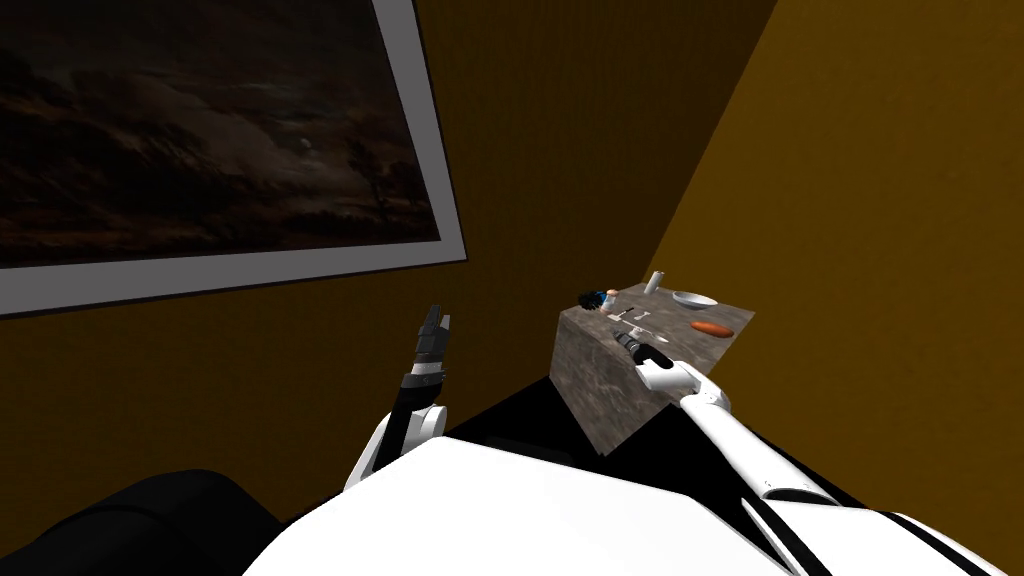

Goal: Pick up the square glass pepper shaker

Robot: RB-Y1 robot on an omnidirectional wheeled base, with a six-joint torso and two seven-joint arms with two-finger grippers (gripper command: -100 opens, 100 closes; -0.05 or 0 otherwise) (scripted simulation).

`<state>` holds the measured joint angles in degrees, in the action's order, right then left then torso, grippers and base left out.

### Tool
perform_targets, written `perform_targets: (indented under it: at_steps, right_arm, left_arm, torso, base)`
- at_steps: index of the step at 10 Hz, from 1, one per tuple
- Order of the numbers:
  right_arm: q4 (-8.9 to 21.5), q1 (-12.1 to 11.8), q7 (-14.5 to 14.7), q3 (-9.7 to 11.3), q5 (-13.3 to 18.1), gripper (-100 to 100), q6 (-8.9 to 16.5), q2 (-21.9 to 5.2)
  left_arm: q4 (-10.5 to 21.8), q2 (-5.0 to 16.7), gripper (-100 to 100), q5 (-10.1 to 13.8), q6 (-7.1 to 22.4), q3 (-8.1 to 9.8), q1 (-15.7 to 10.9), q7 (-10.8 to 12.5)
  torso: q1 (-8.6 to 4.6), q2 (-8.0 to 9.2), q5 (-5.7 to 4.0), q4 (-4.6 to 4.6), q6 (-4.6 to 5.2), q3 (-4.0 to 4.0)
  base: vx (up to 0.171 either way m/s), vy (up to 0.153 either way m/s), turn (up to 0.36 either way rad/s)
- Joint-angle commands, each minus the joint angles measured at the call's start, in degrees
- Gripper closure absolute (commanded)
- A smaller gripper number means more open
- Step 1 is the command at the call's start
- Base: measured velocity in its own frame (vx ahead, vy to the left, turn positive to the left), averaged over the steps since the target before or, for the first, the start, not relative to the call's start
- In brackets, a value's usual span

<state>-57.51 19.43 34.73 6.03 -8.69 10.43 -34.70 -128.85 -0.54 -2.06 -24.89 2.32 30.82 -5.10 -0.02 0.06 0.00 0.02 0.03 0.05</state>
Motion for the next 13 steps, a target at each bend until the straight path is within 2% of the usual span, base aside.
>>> perform_targets:
  at_steps: [1,2,3,4,5,6,7,8,9,11,13]
  right_arm:
    - [2.8,1.3,1.1,0.5,-0.3,-100,1.2,-0.9]
    - [5.1,3.4,3.2,1.2,-0.3,-100,3.2,-2.3]
    - [6.4,3.4,3.2,1.2,-0.3,-100,3.2,-2.3]
    - [8.5,5.4,5.1,1.9,-0.4,-100,5.1,-3.5]
    - [9.9,5.4,5.1,1.9,-0.4,-100,5.1,-3.5]
    - [12.4,7.3,6.9,2.5,-0.3,-100,6.8,-4.7]
    - [13.2,7.3,6.9,2.5,-0.3,-100,6.8,-4.7]
    - [15.6,9.1,8.5,3.2,-0.3,-100,8.4,-5.9]
    - [16.2,9.1,8.5,3.2,-0.3,-100,8.4,-5.9]
    - [20.9,12.1,11.4,4.4,-0.1,-100,11.3,-7.9]
    - [21.7,12.1,11.4,4.4,-0.1,-100,11.3,-7.9]
  left_arm:
    - [0.0,0.0,0,0.0,0.0,0.00,0.0,0.0]
    - [0.0,0.0,0,0.0,0.0,0.00,0.0,0.0]
    - [0.0,0.0,0,0.0,0.0,0.00,0.0,0.0]
    - [0.0,0.0,0,0.0,0.0,0.00,0.0,0.0]
    - [0.0,0.0,0,0.0,0.0,0.00,0.0,0.0]
    - [0.0,0.0,0,0.0,0.0,0.00,0.0,0.0]
    - [0.0,0.0,0,0.0,0.0,0.00,0.0,0.0]
    - [0.0,0.0,0,0.0,0.0,0.00,0.0,0.0]
    - [0.0,0.0,0,0.0,0.0,0.00,0.0,0.0]
    - [0.0,0.0,0,0.0,0.0,0.00,0.0,0.0]
    - [0.0,0.0,0,0.0,0.0,0.01,0.0,0.0]
  torso:
    - [0.00,0.00,0.00,0.00,0.00,0.00]
    - [-0.01,-0.01,0.00,-0.01,0.04,-0.01]
    - [0.01,0.00,0.01,0.00,0.02,0.00]
    - [-0.01,0.00,-0.01,-0.01,0.05,0.00]
    - [0.01,-0.01,0.00,0.00,0.02,0.00]
    - [-0.01,-0.02,-0.01,-0.01,0.05,-0.01]
    - [0.00,-0.02,0.00,-0.01,0.04,-0.01]
    - [-0.01,-0.03,0.00,-0.01,0.05,-0.02]
    - [0.01,-0.05,0.00,-0.01,0.02,-0.03]
    - [0.00,-0.05,0.00,-0.01,0.04,-0.03]
    - [-0.01,-0.06,-0.01,-0.02,0.07,-0.04]
  base:
    - [-0.020,0.013,0.103]
    - [-0.024,0.018,0.152]
    - [-0.020,0.012,0.082]
    - [-0.020,0.019,0.129]
    - [-0.015,0.013,0.084]
    - [-0.015,0.020,0.119]
    - [-0.012,0.014,0.073]
    - [-0.012,0.018,0.139]
    - [-0.006,0.012,0.060]
    - [-0.005,0.019,0.127]
    - [0.001,0.010,0.020]
